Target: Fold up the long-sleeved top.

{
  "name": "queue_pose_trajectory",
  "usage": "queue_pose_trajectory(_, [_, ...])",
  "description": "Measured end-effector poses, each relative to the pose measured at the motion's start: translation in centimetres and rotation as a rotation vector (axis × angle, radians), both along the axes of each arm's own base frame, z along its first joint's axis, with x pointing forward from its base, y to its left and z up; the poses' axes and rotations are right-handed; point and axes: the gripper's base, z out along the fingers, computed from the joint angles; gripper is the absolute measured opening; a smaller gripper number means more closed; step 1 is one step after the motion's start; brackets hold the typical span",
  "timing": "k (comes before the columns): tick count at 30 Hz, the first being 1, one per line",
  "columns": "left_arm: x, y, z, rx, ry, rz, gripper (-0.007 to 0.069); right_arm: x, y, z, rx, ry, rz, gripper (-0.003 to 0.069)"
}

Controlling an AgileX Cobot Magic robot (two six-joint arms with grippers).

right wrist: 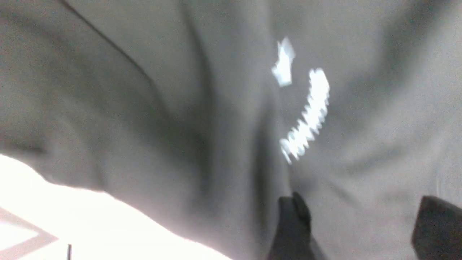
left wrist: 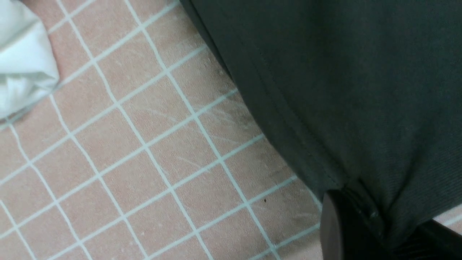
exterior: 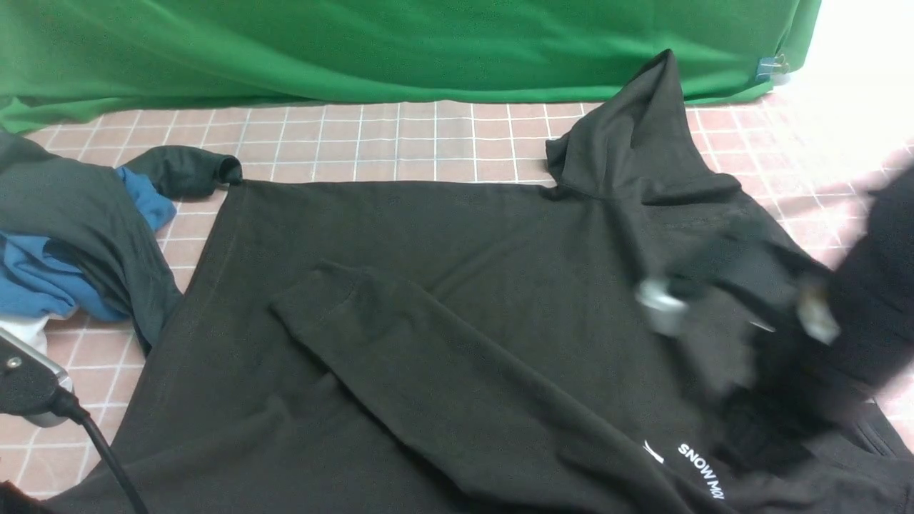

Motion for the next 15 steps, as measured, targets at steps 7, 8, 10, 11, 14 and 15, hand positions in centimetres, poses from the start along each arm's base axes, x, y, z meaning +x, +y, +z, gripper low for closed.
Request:
queue_pose_trajectory(7, [0.2,0.0,0.1,-0.003,-0.028,-0.002,0.005,-1.5,-4.8,-4.7,-0.023,0.064,-0.195,0.057])
queue_pose_trajectory(8, [0.2,0.0,0.1,-0.003,-0.028,-0.001,0.005,-1.5,-4.8,-4.7,-0.022,0.063,-0.198,0.0571])
queue_pose_trajectory(10, [0.2,-0.1,0.1,-0.008,-0.028,-0.001,0.005,-1.5,-5.1,-5.6,-0.019,0.062,-0.213,0.0575])
queue_pose_trajectory(11, [0.2,-0.1,0.1,-0.009,-0.028,-0.001,0.005,-1.5,-5.2,-5.6,-0.019,0.063,-0.214,0.0575])
queue_pose_trajectory(14, [0.2,-0.1,0.1,-0.01,-0.029,-0.001,0.005,-1.8,-5.1,-6.9,-0.017,0.114,-0.234,0.0577])
queue_pose_trajectory(15, [0.2,-0.1,0.1,-0.01,-0.028,-0.001,0.005,-2.0,-5.1,-7.2,-0.018,0.129,-0.238,0.0577])
